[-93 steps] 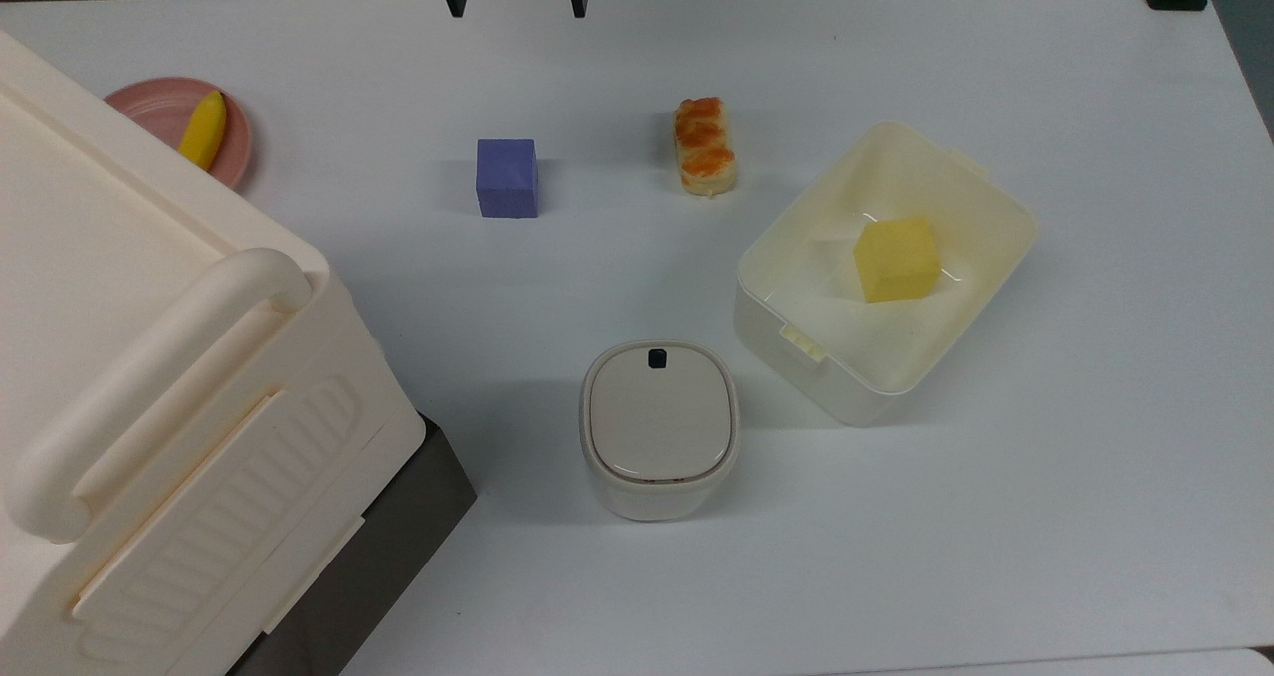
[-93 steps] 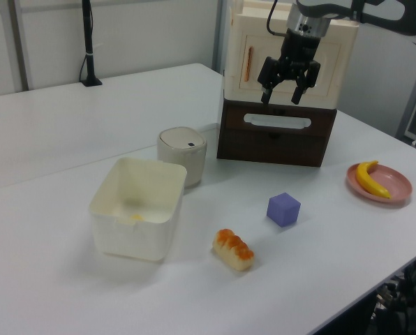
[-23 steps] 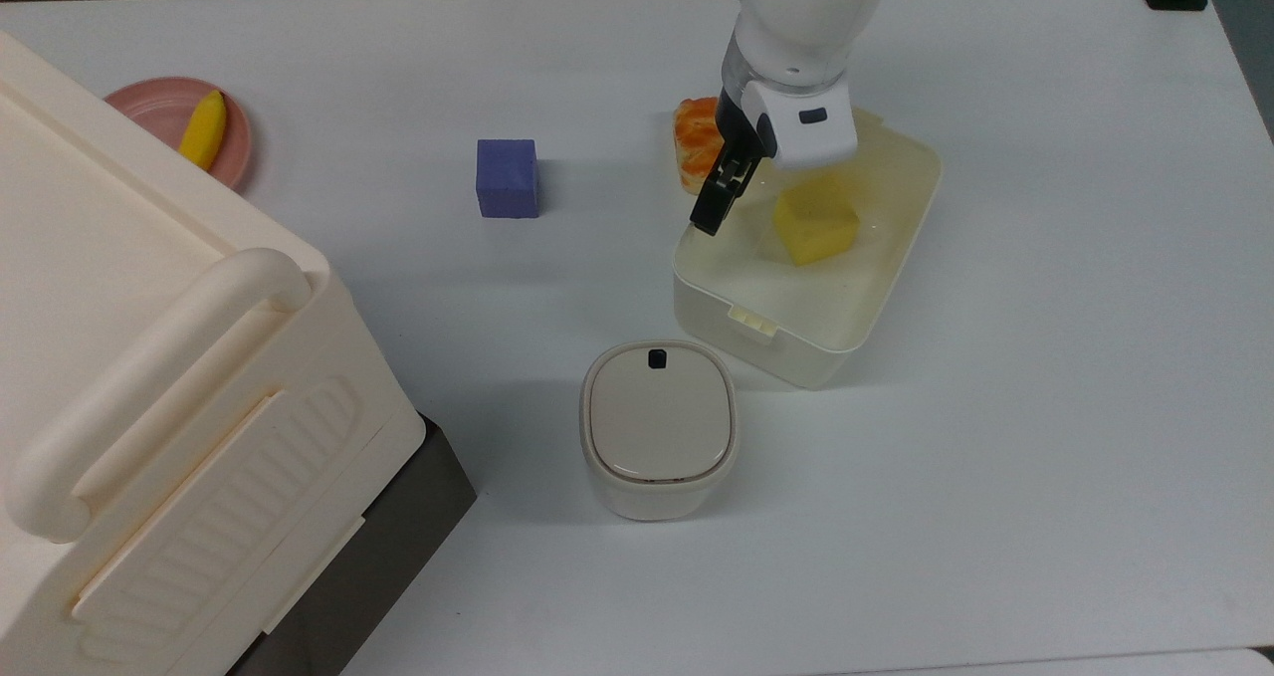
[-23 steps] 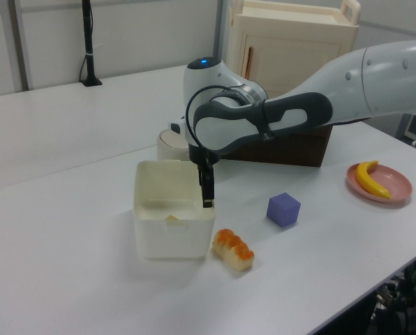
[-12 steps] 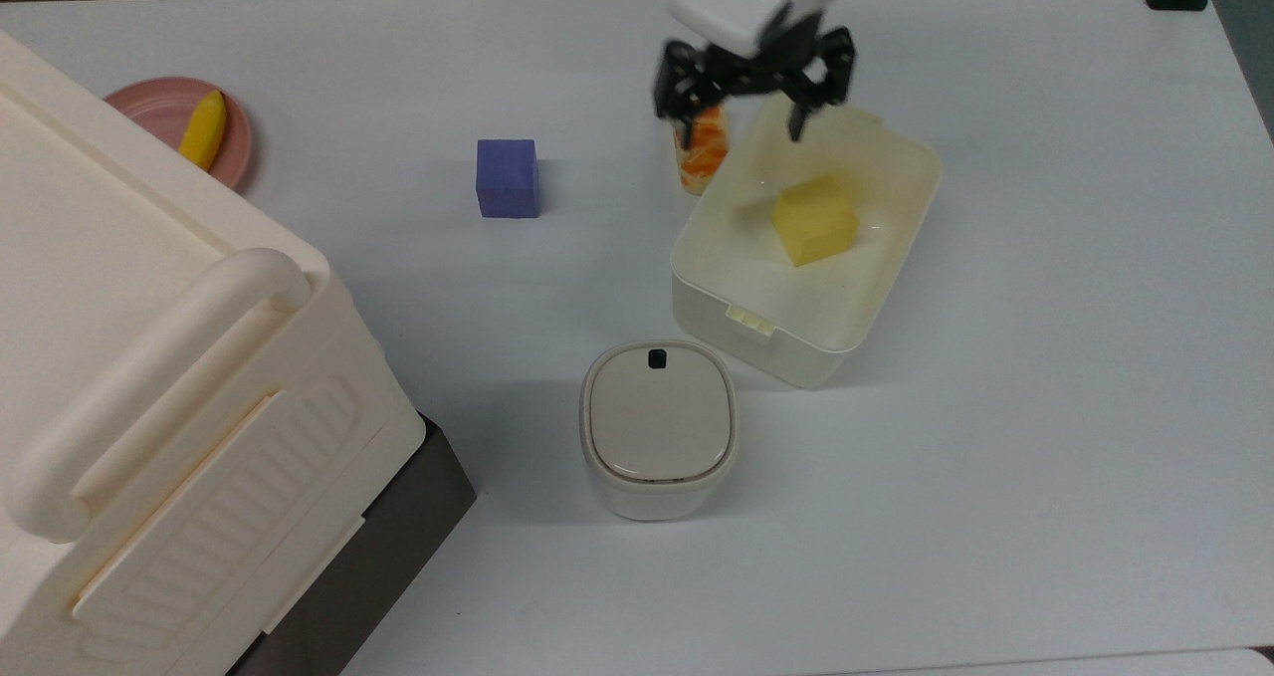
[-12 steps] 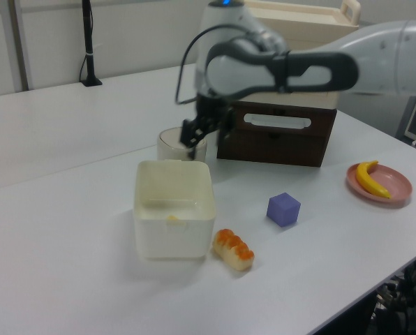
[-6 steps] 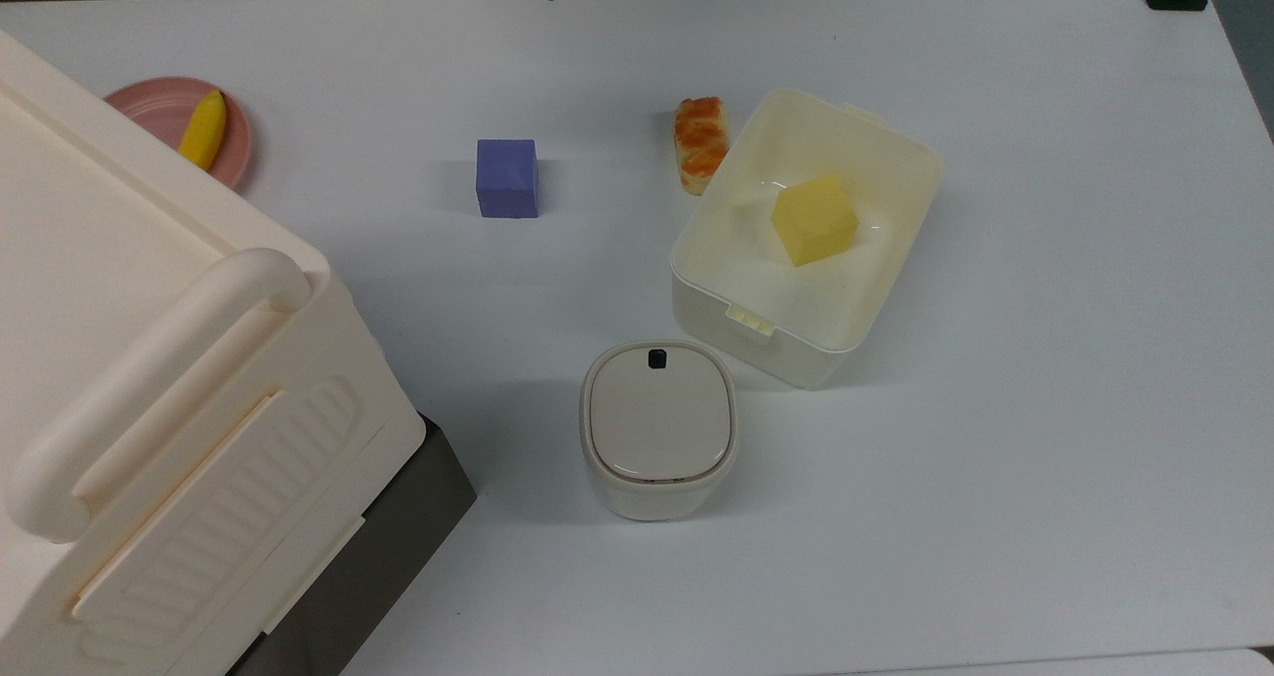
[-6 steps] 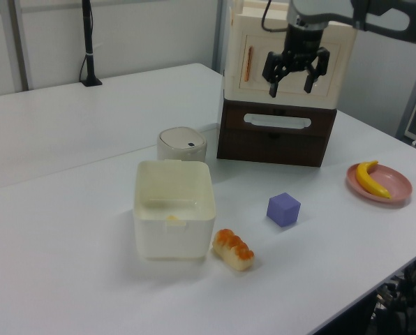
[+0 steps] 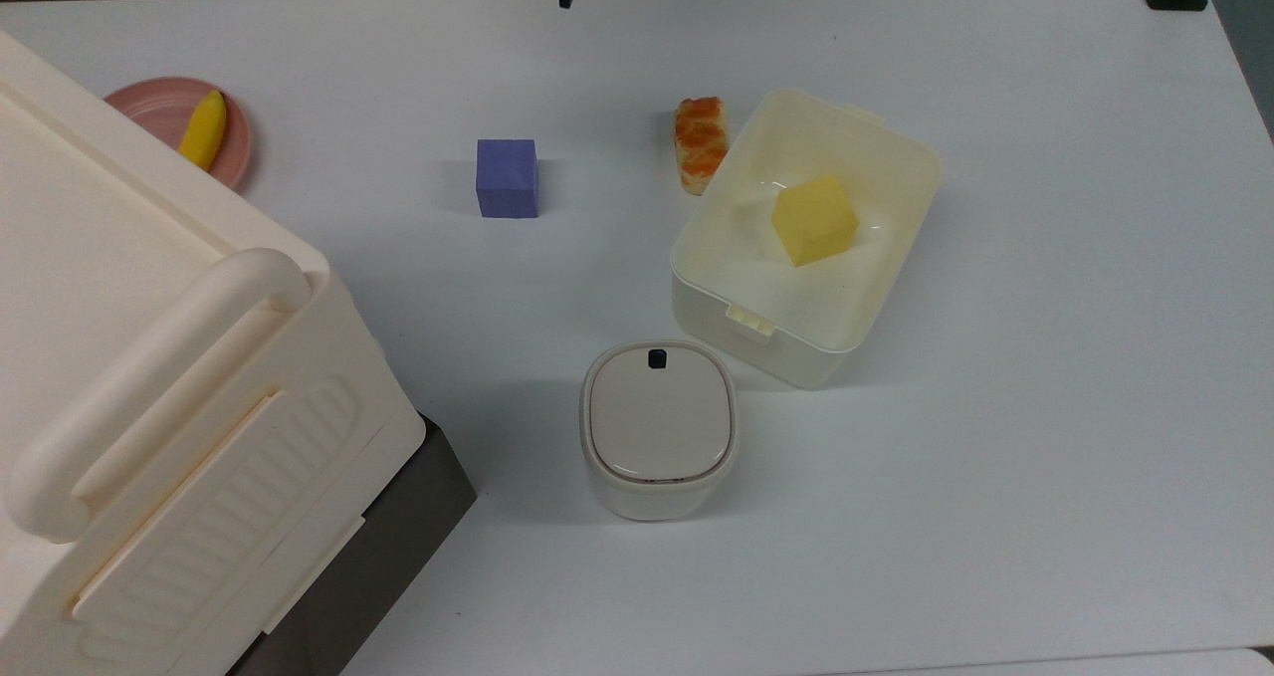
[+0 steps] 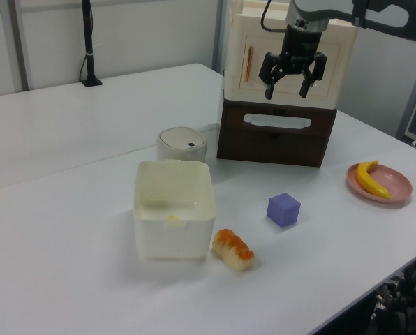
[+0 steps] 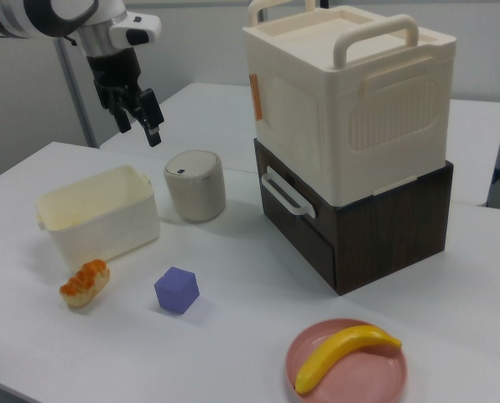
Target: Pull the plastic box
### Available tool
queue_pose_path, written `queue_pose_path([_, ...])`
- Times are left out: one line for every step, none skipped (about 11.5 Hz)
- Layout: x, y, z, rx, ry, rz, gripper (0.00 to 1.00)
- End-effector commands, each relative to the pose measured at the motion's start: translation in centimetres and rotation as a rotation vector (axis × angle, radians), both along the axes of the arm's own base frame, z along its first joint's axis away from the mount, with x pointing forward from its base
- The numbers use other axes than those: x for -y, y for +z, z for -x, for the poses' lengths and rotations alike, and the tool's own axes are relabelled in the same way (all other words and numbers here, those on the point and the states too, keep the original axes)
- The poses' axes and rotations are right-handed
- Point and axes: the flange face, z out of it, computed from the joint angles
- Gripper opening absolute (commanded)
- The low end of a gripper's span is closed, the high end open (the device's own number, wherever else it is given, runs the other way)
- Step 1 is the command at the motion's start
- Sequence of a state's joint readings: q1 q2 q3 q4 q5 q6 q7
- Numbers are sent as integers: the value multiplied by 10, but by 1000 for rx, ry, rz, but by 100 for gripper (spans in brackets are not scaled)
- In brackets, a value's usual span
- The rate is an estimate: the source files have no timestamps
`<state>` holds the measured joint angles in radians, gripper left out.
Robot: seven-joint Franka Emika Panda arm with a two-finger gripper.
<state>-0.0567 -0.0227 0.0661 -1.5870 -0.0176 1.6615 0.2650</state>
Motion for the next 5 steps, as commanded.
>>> queue_pose_path([0, 4, 0, 4, -14, -31, 100])
queue_pose_path([-6, 3, 0, 4, -2, -31, 100])
queue_pose_path([-5, 3, 0, 4, -3, -32, 100])
queue_pose_path([-1, 3, 0, 5, -5, -33, 100])
queue_pose_path([4, 3, 0, 5, -3, -35, 100])
